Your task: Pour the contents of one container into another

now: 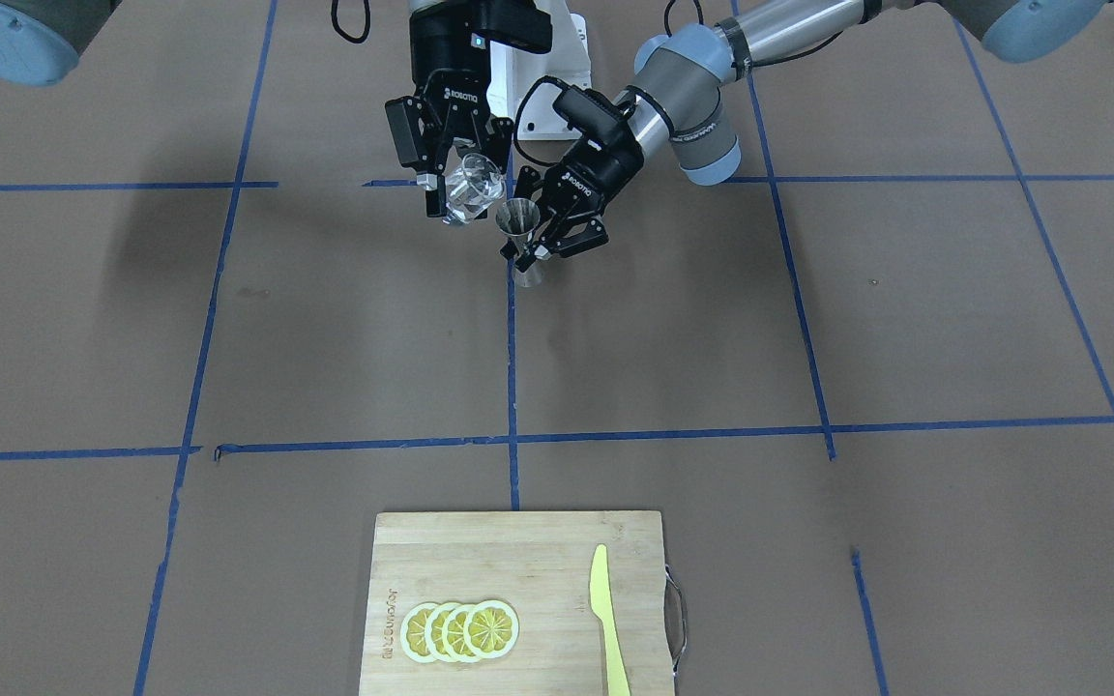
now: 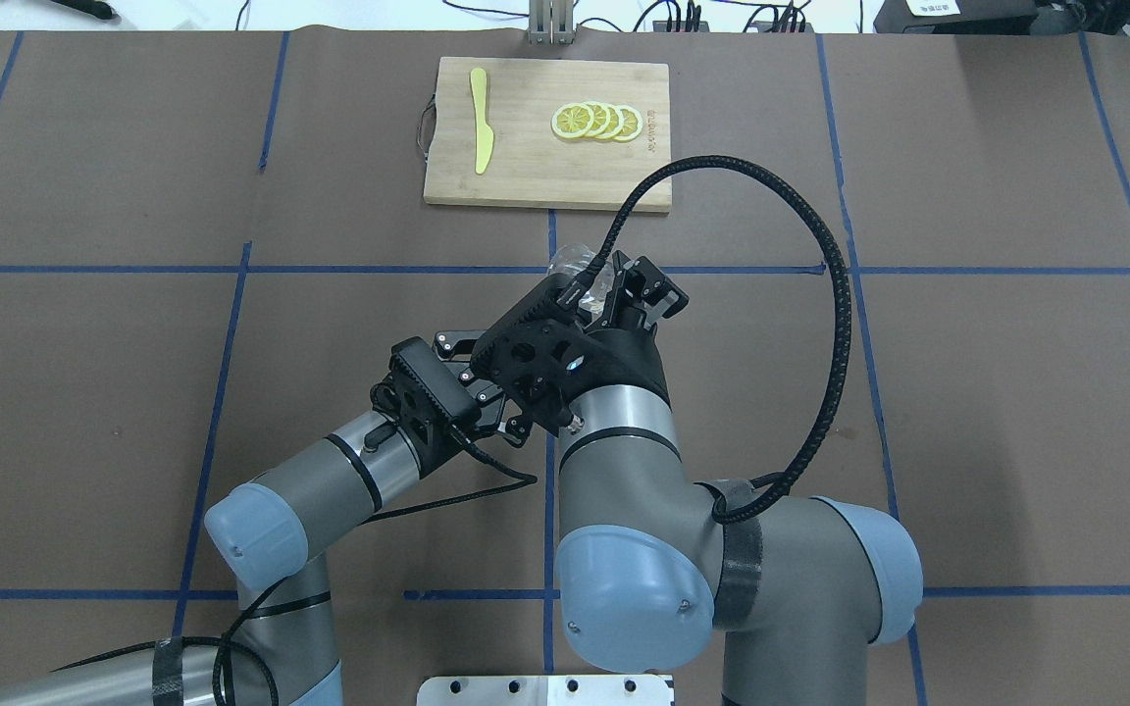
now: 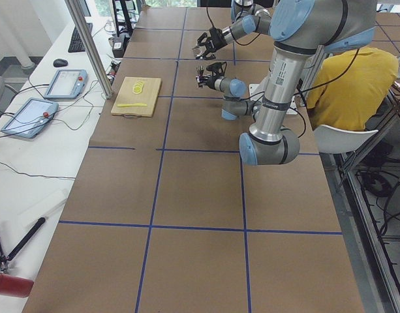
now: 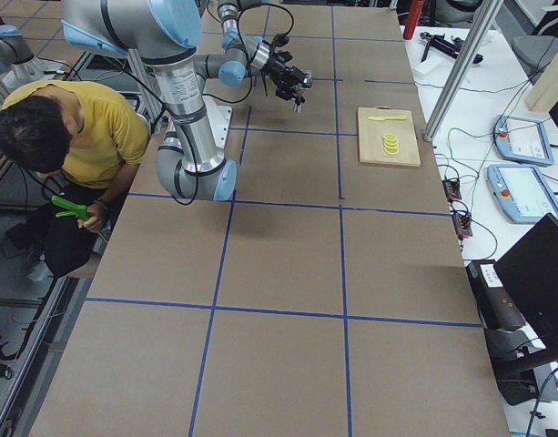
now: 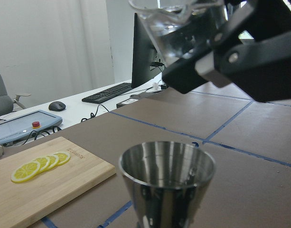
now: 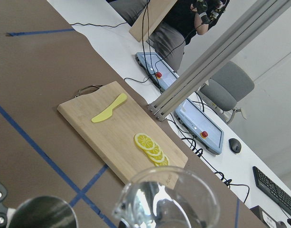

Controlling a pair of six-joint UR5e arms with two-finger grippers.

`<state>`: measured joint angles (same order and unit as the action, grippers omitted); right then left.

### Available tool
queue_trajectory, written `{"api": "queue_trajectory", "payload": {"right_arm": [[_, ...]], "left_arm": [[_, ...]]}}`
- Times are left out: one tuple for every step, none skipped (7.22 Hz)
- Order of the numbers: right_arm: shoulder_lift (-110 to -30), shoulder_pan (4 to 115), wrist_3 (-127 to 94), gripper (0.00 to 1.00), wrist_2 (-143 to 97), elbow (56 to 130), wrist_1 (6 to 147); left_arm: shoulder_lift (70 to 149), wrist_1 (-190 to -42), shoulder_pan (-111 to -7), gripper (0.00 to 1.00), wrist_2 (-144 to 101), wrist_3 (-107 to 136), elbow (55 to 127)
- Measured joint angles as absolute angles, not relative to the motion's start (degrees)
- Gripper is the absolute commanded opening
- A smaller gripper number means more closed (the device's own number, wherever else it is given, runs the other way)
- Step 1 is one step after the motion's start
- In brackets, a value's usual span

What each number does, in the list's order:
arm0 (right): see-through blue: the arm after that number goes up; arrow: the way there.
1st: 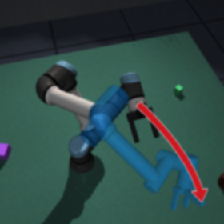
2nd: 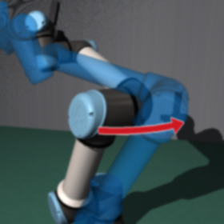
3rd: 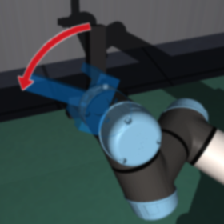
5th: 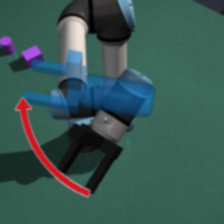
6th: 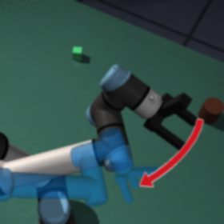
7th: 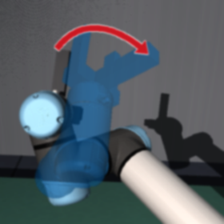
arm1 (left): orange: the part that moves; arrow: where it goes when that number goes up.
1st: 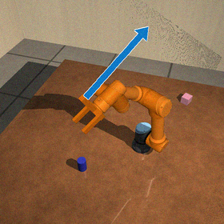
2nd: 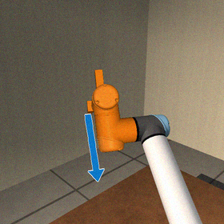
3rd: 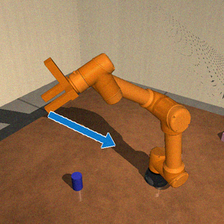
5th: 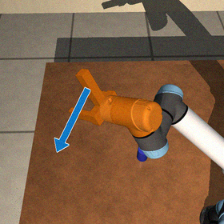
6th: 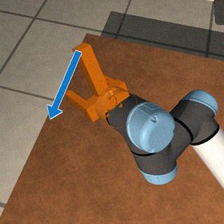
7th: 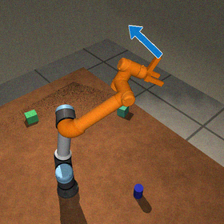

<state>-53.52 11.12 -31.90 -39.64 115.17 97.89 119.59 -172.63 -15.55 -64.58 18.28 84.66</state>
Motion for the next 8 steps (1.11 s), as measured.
{"api": "queue_trajectory", "payload": {"right_arm": [[-53.5, 11.1, -31.5, 0.0, -39.6, 115.1, 97.9], [-53.5, 11.1, -31.2, 0.0, -39.6, 115.1, 97.9], [-53.5, 11.1, -30.6, 0.0, -39.6, 115.0, 97.9], [-53.4, 11.1, -29.6, 0.0, -39.6, 115.0, 98.0], [-53.4, 11.1, -28.6, 0.0, -39.6, 115.0, 98.4], [-53.3, 11.1, -27.6, 0.0, -39.6, 115.1, 99.1], [-53.2, 11.1, -26.3, 0.0, -39.6, 115.1, 99.6], [-53.1, 11.1, -24.9, 0.0, -39.5, 115.1, 99.8]], "left_arm": [[119.8, -172.6, -15.6, 0.0, -64.6, 18.3, 84.4], [120.0, -172.6, -15.6, 0.0, -64.6, 18.3, 84.1], [120.2, -172.6, -15.6, 0.0, -64.6, 18.3, 84.0], [120.5, -172.7, -15.6, 0.0, -64.6, 18.3, 83.8], [120.6, -172.6, -15.6, 0.0, -64.6, 18.3, 83.7], [120.6, -172.6, -15.6, 0.0, -64.6, 18.3, 83.7], [120.7, -172.6, -15.6, 0.0, -64.6, 18.3, 83.7], [120.7, -172.6, -15.6, 0.0, -64.6, 18.3, 83.7]]}}
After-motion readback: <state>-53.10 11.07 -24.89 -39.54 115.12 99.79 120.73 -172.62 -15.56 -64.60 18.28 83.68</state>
